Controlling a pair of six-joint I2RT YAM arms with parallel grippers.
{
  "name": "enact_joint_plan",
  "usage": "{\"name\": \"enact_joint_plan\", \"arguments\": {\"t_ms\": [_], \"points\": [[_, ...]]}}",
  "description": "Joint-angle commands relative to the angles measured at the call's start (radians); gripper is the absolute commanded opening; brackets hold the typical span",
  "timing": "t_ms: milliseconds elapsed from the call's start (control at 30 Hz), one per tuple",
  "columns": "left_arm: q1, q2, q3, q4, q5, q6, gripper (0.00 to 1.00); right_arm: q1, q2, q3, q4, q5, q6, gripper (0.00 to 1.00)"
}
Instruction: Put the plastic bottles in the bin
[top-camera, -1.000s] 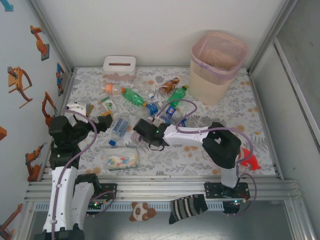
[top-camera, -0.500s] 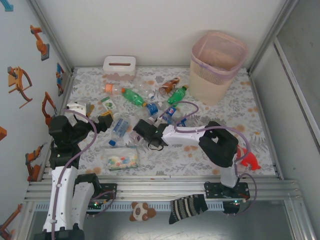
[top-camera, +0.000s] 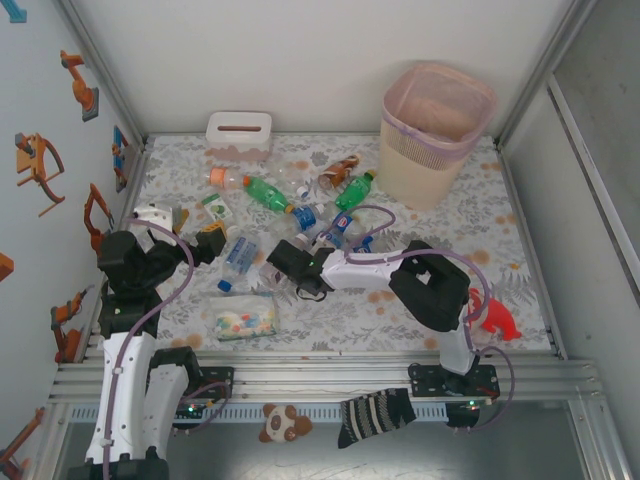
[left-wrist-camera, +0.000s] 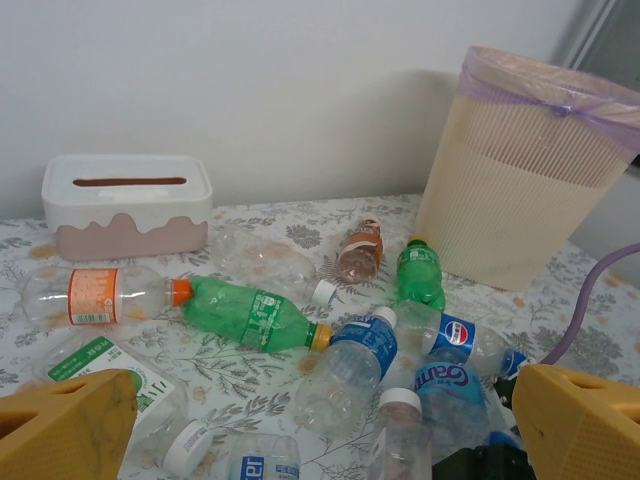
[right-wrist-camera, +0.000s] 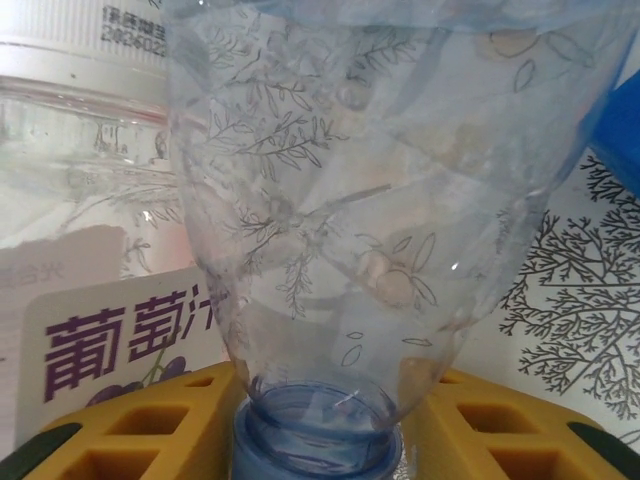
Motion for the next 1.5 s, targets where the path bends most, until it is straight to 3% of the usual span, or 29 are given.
{"name": "enact_joint_plan", "arguments": {"t_ms": [0, 300, 833, 1067, 1233, 1467], "points": [[-0.004, -0.003, 0.012, 0.029, 0.022, -0.013, 0.96, -0.004, 0.000, 0.000, -0.010, 0.064, 0.030, 0.40], [-0.004, -0.006, 0.013, 0.029, 0.023, -0.012, 0.96, -0.002, -0.036, -0.016, -0.032, 0.073, 0.028, 0.31], [-0.004, -0.008, 0.012, 0.026, 0.022, -0.011, 0.96, 0.030, -0.186, 0.018, -0.141, 0.122, -0.054, 0.28], [-0.004, -0.011, 0.012, 0.021, 0.017, -0.006, 0.96, 0.032, -0.263, 0.062, -0.252, 0.211, -0.167, 0.27], [-0.002, -0.008, 0.014, 0.018, 0.013, -0.003, 0.96, 0.027, -0.341, 0.079, -0.265, 0.264, -0.383, 0.24], [-0.002, 0.006, 0.016, 0.020, 0.013, -0.002, 0.96, -0.035, -0.478, 0.110, -0.269, 0.179, -0.779, 0.23]]}}
